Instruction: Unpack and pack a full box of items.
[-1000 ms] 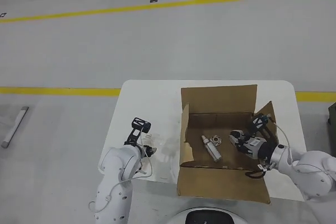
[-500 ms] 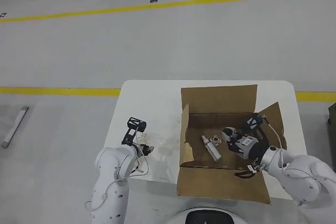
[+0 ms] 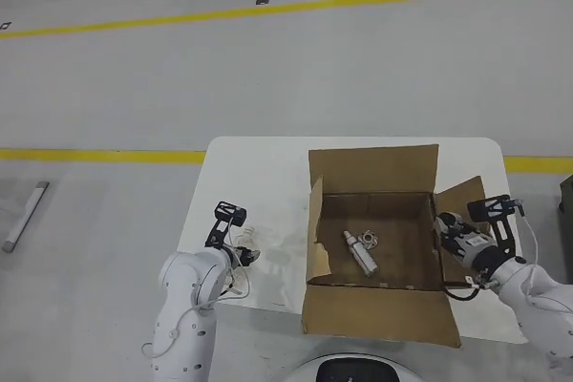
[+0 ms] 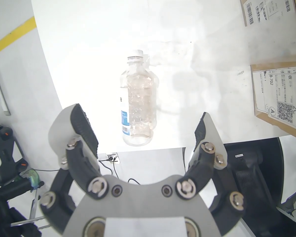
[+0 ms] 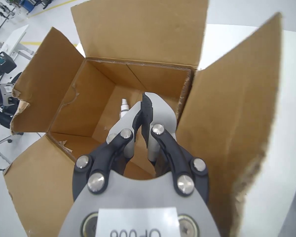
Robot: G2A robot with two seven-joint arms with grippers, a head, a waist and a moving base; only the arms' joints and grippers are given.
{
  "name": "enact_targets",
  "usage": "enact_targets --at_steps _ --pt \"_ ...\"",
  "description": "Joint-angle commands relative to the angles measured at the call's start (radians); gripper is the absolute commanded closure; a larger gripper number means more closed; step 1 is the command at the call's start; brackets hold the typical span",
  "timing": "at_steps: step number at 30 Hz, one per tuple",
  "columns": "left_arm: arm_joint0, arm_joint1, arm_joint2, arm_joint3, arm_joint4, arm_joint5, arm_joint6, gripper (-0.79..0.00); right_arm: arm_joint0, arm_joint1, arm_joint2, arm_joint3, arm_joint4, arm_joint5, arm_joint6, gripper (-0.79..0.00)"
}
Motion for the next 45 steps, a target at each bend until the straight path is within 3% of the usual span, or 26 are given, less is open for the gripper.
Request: enact_targets --at_steps 1,6,11,17,21,22,37,41,45 --pt "-0.002 0.002 0.001 0.001 -0.002 -0.001 -0.001 -0.785 -0.016 -0.001 0.007 -0.020 0.009 0.002 -0.005 0.000" --pt "-0.003 0.004 0.003 0.003 -0.005 -0.004 -0.002 -0.785 -0.007 0.000 -0.026 -0.060 0.004 -0.099 -0.007 0.000" --pt "-0.003 0.004 0.003 0.003 -0.005 -0.004 -0.002 -0.785 0.096 -0.005 -0.168 -0.066 -0.090 -0.132 0.027 0.000" --pt "-0.003 0.004 0.003 0.003 -0.005 -0.004 -0.002 -0.785 0.252 -0.029 -0.354 0.106 -0.224 -0.014 0.041 0.000" --pt "-0.003 0.004 0.003 0.003 -0.005 -0.004 -0.002 -0.785 0.314 -0.046 -0.416 0.202 -0.199 0.037 0.036 0.000" --pt "-0.003 0.004 0.003 0.003 -0.005 -0.004 -0.002 -0.785 0.323 -0.049 -0.420 0.213 -0.150 0.014 0.031 0.000" --pt "-0.003 0.004 0.003 0.003 -0.005 -0.004 -0.002 -0.785 0.324 -0.049 -0.423 0.211 -0.181 0.016 0.028 0.000" --pt "-0.003 0.004 0.003 0.003 -0.005 -0.004 -0.002 -0.785 0.357 -0.054 -0.481 0.185 -0.388 0.120 0.117 0.000" --pt "-0.003 0.004 0.003 0.003 -0.005 -0.004 -0.002 -0.785 0.439 -0.074 -0.565 0.207 -0.447 0.200 0.263 0.000"
